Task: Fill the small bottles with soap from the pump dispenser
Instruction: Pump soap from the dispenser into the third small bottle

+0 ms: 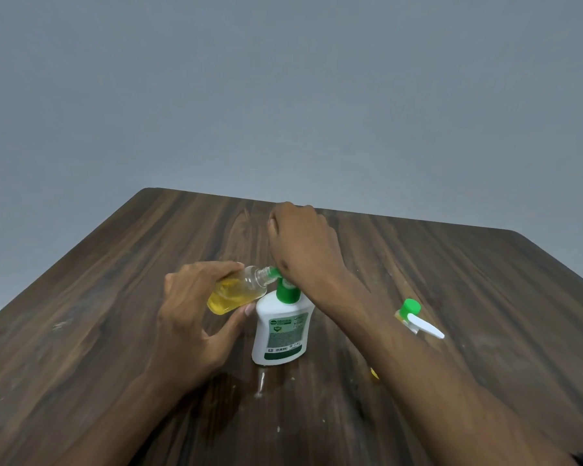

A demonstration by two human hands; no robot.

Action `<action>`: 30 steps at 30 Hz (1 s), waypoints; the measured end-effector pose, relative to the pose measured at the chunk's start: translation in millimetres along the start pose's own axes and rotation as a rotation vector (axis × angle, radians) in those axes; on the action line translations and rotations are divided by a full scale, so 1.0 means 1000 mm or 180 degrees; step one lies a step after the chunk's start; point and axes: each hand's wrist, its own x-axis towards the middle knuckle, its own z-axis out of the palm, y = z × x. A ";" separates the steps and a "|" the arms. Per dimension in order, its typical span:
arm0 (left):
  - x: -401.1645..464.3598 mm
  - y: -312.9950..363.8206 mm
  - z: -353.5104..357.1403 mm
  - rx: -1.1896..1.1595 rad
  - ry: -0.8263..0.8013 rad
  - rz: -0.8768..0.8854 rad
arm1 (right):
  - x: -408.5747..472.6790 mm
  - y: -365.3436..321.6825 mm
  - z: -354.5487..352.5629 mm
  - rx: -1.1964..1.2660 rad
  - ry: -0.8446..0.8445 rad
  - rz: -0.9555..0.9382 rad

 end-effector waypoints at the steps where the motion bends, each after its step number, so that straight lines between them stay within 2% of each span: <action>1: 0.000 0.000 0.000 0.0003 0.0002 -0.0003 | 0.000 0.000 0.000 0.0001 0.0011 0.0000; 6: -0.001 -0.003 -0.001 0.0012 -0.0054 0.0024 | -0.002 0.000 0.002 0.0024 -0.0083 0.0098; 18: -0.001 0.000 -0.001 -0.0007 -0.0020 0.0051 | -0.003 -0.001 -0.001 -0.0005 0.0115 0.0040; 30: -0.002 -0.002 0.000 0.0006 -0.0096 0.0071 | -0.007 0.001 0.001 0.0031 0.0001 0.0040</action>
